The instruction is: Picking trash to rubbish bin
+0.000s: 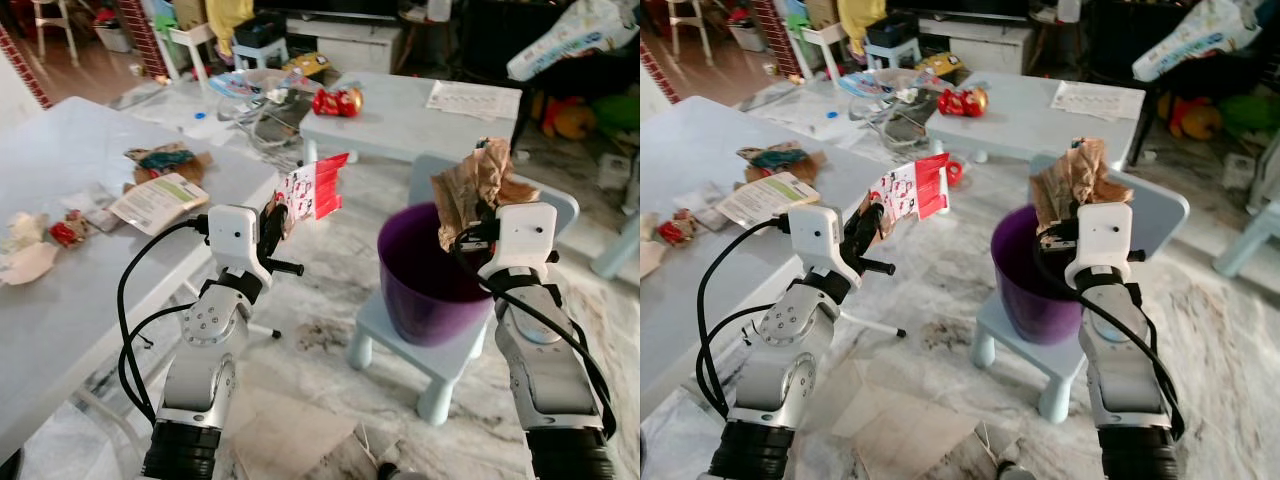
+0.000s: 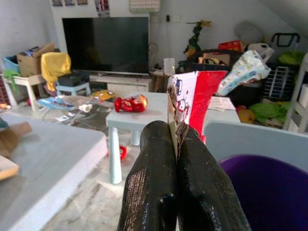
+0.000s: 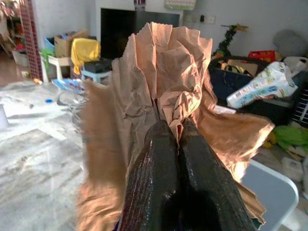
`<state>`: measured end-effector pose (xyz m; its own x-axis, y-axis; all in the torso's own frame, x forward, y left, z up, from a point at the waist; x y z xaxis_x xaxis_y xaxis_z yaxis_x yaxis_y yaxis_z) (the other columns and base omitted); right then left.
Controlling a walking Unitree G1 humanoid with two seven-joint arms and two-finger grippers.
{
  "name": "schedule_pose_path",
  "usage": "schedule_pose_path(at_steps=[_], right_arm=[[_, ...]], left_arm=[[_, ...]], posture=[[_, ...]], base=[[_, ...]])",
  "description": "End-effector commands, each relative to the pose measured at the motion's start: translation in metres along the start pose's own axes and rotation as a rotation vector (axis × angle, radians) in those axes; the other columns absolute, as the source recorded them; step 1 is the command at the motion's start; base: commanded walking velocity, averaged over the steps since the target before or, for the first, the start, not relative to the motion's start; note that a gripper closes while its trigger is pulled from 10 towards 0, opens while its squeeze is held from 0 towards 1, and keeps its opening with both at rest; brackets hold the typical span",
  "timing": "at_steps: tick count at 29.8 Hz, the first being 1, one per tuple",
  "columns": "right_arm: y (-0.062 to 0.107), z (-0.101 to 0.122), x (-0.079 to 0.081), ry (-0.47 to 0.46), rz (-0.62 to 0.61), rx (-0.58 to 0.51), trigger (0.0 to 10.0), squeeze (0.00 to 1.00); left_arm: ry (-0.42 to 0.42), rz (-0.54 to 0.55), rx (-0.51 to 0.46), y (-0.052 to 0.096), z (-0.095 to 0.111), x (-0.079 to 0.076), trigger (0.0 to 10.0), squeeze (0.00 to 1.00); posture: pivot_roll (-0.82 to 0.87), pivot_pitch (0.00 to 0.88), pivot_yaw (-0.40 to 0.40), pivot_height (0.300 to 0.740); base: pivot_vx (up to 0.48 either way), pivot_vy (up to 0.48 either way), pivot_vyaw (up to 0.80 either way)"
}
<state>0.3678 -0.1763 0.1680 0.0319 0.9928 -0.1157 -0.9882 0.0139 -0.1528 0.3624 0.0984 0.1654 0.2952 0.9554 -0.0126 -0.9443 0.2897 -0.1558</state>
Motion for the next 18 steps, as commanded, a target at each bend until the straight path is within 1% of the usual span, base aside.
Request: schedule_pose_path(at_steps=[1, 4, 9, 15, 18], right_arm=[[-0.0005, 0.0044, -0.0017, 0.003, 0.000, -0.012, 10.0, 0.00], [-0.0006, 0.0039, -0.0012, 0.002, 0.000, -0.010, 10.0, 0.00], [-0.0003, 0.0018, -0.0034, 0.005, -0.008, -0.001, 10.0, 0.00], [-0.0005, 0.0022, -0.0034, 0.004, -0.008, -0.003, 10.0, 0.00], [-0.0005, 0.0022, -0.0036, 0.004, -0.008, -0.002, 10.0, 0.00]], left_arm=[[-0.006, -0.007, -0.004, -0.0010, 0.0018, -0.0004, 10.0, 0.00], [-0.005, -0.003, 0.000, -0.0009, 0.0008, 0.0006, 10.0, 0.00], [0.011, 0.001, -0.003, -0.0008, 0.0008, 0.0015, 10.0, 0.00], [0.014, -0.015, -0.004, -0.0011, 0.0008, -0.0022, 10.0, 0.00], [0.012, -0.021, 0.000, -0.0014, 0.0001, -0.0037, 10.0, 0.00]], posture=[[-0.08, 0.073, 0.076, 0.740], [-0.08, 0.073, 0.078, 0.740], [-0.08, 0.071, 0.079, 0.740], [-0.08, 0.068, 0.081, 0.740], [-0.08, 0.067, 0.080, 0.740]], base=[[0.371, -0.300, 0.00], [0.309, -0.281, 0.00], [0.000, 0.000, 0.00], [0.000, 0.000, -0.44], [0.000, 0.000, 0.00]])
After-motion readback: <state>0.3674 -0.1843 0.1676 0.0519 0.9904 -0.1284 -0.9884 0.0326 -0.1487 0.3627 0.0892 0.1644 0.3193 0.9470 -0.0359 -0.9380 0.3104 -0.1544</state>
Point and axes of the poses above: a point about 5 cm out from each wrist's last joint towards the gripper, its own y axis pointing back from the gripper into the wrist, its own z axis along the axis of the wrist's last joint, x = y × z, the point moved 6 cm from there along -y, pointing out of the wrist towards the gripper, and after that the axes turned 2 degrees about -y, right-handed, at the moved point
